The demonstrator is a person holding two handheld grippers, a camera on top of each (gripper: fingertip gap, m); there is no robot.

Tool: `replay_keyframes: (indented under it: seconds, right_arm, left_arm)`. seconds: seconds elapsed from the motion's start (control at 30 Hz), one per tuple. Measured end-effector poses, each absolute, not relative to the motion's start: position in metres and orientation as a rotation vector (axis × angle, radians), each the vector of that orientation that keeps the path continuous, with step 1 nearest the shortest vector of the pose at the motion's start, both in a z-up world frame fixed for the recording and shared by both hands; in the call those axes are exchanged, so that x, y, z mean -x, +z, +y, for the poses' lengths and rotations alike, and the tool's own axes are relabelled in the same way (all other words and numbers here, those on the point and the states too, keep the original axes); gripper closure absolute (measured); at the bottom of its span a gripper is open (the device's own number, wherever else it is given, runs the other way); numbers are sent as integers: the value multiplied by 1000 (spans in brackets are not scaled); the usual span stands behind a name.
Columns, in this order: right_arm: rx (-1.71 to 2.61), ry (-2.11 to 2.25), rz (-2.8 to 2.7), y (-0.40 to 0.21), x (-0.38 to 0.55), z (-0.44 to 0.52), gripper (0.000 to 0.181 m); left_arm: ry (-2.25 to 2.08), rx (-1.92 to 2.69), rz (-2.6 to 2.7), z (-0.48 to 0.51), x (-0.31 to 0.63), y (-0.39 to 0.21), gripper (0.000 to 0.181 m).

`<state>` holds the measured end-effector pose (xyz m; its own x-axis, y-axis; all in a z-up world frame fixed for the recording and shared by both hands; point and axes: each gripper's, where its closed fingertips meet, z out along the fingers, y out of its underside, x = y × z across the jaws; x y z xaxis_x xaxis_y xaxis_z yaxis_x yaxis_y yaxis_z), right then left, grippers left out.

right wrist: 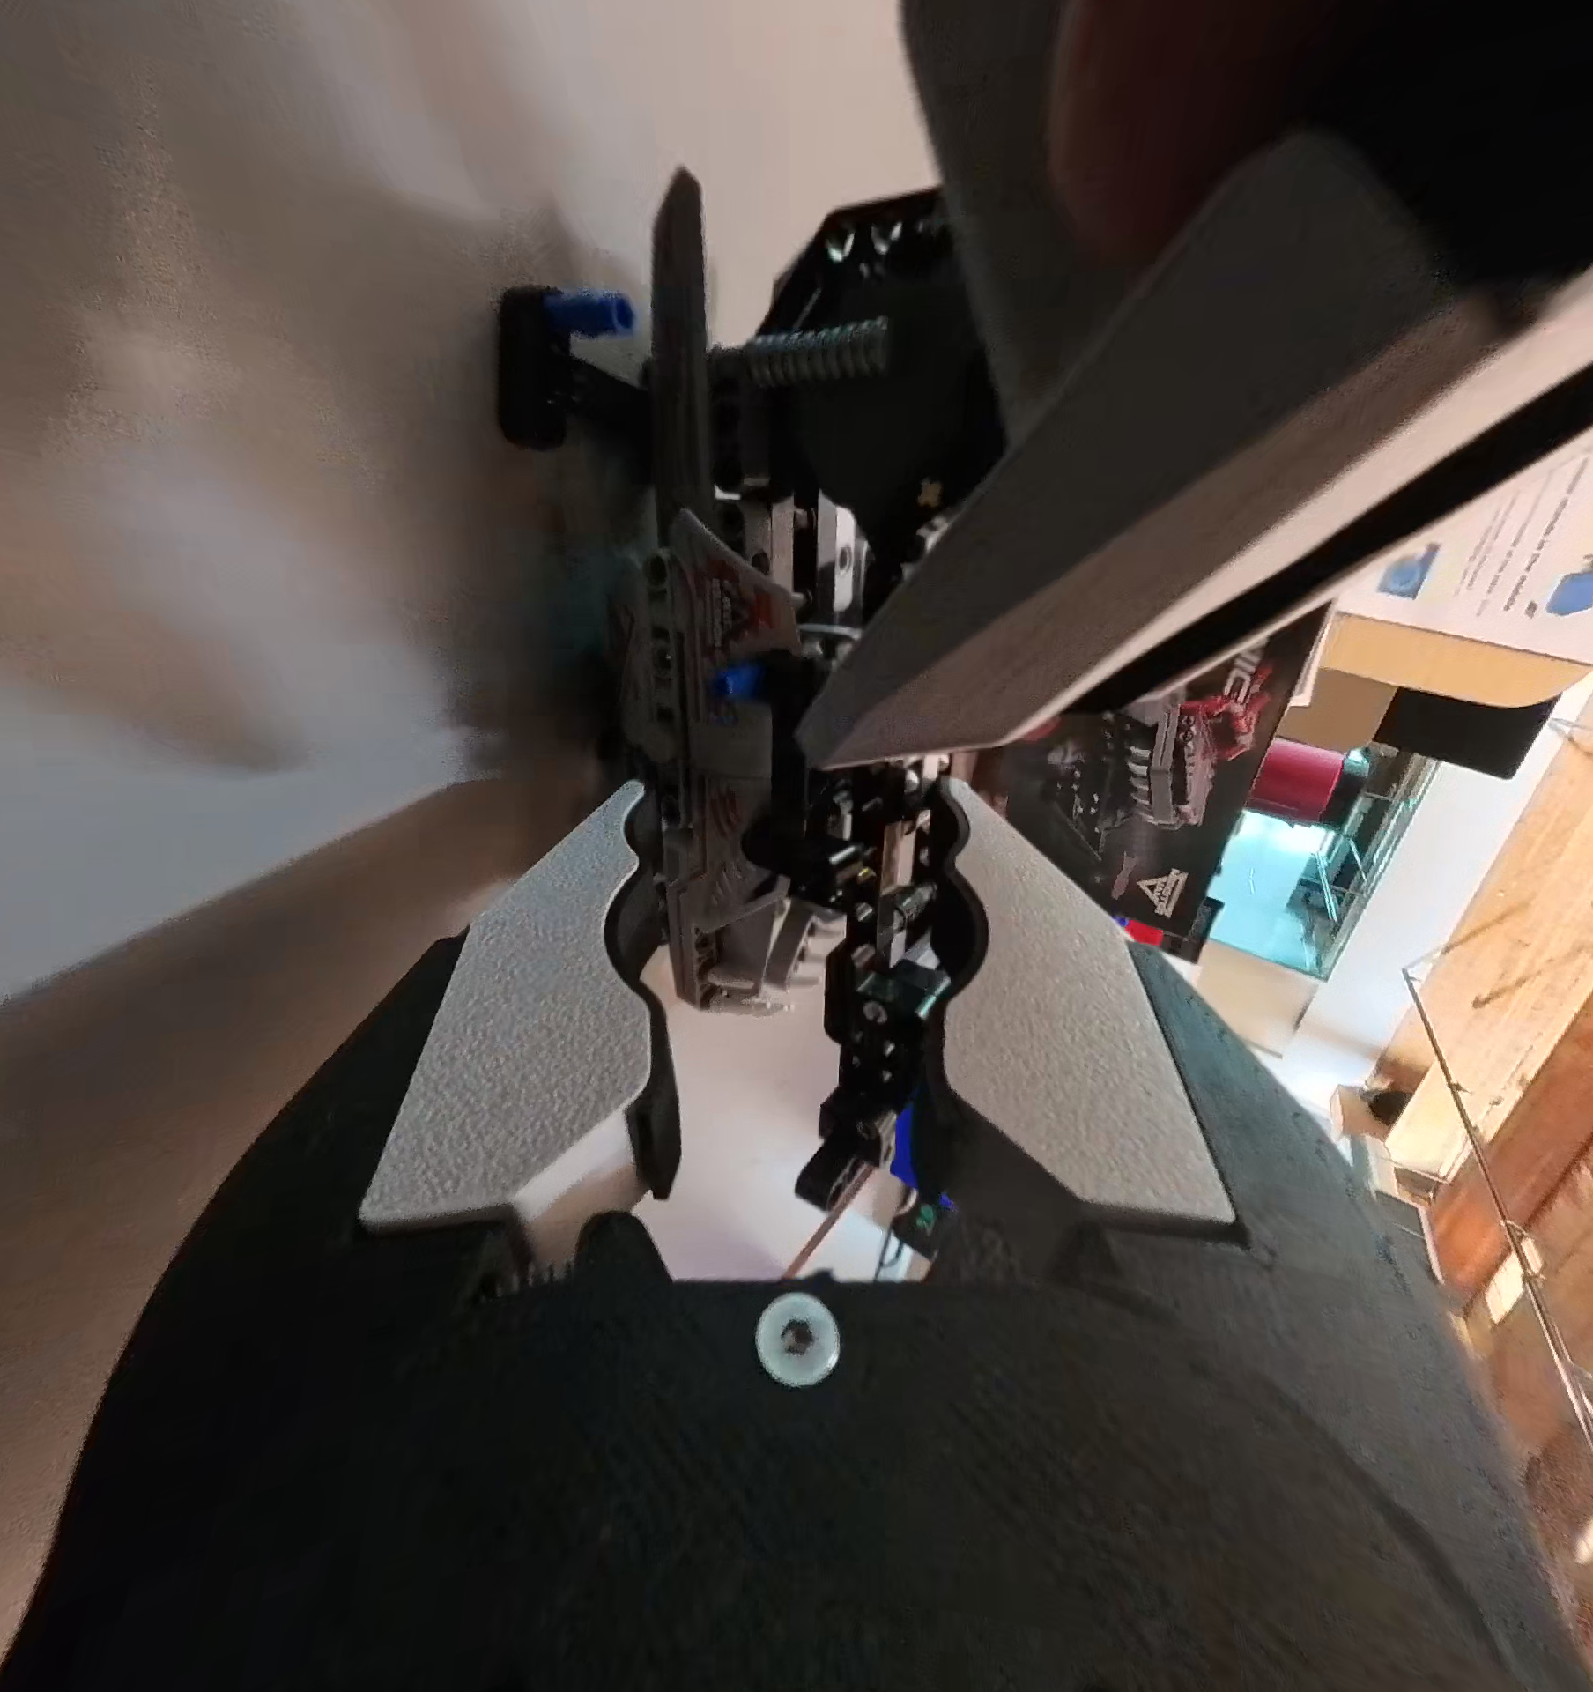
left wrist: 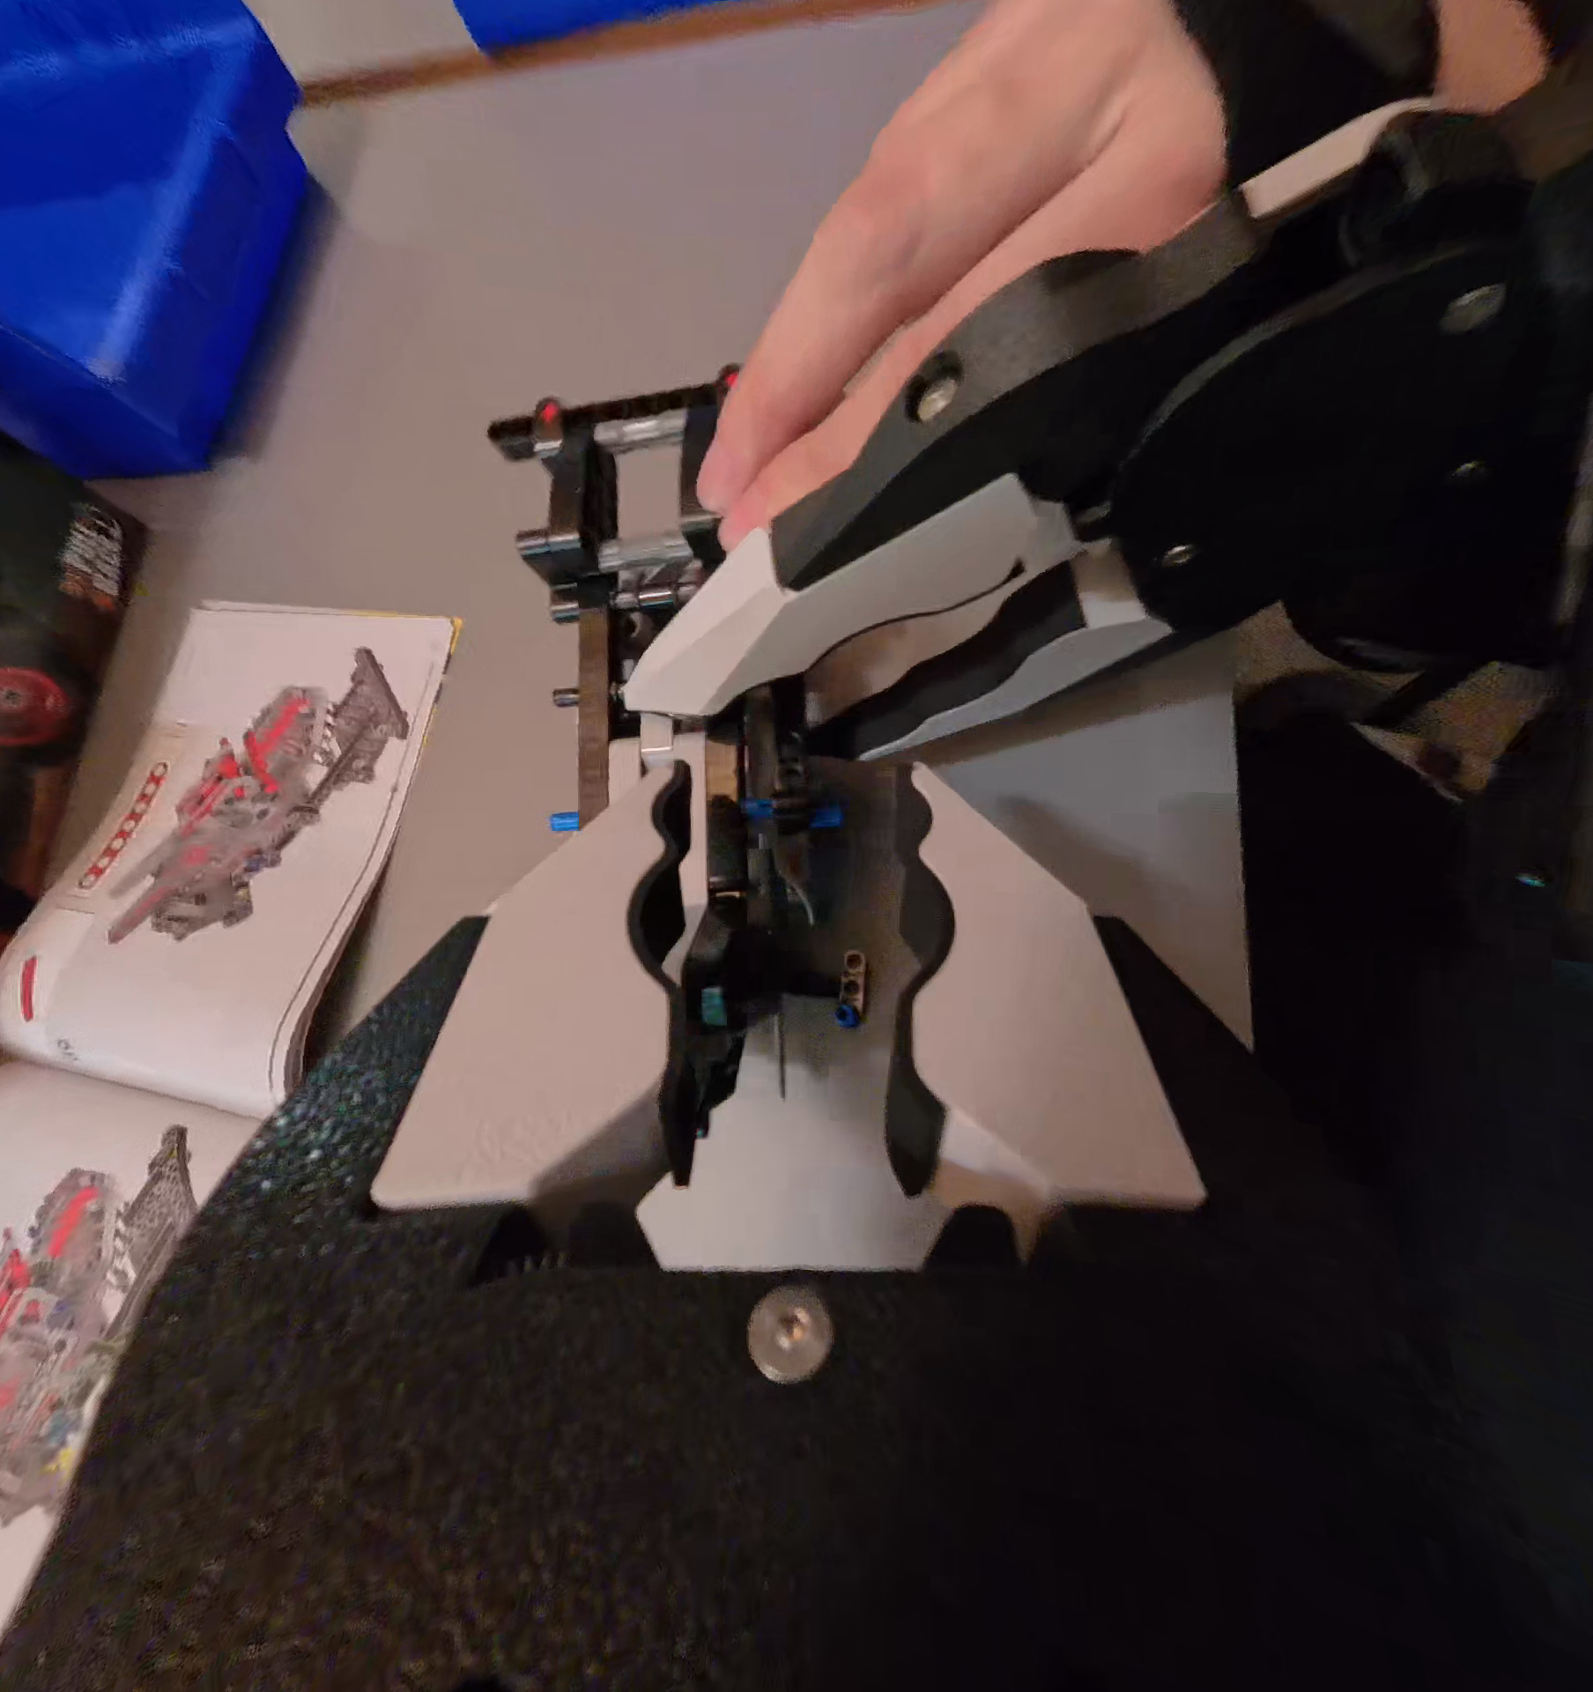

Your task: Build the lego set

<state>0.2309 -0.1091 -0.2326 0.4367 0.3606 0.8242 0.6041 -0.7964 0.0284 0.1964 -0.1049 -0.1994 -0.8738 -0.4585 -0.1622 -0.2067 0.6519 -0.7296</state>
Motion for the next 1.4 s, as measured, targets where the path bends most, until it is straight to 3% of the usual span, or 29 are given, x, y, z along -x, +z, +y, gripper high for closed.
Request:
replay_keyframes:
  seconds: [0.47, 1.13, 1.23, 1.4]
  right_arm:
    - [2373, -1266, -821, -233, -229, -107, 123]
    - [2325, -1253, -787, -233, -227, -106, 123]
    - [2321, -1245, -785, -233, -227, -106, 123]
    - [2314, -1247, -781, -233, -228, -105, 123]
  left_arm:
    - [-853, 539, 2719, -92, -206, -211, 152]
    - [-608, 619, 2766, -95, -205, -217, 137]
    - [-605, 615, 2721, -92, -209, -216, 148]
    - [-636, 575, 2718, -91, -209, -216, 151]
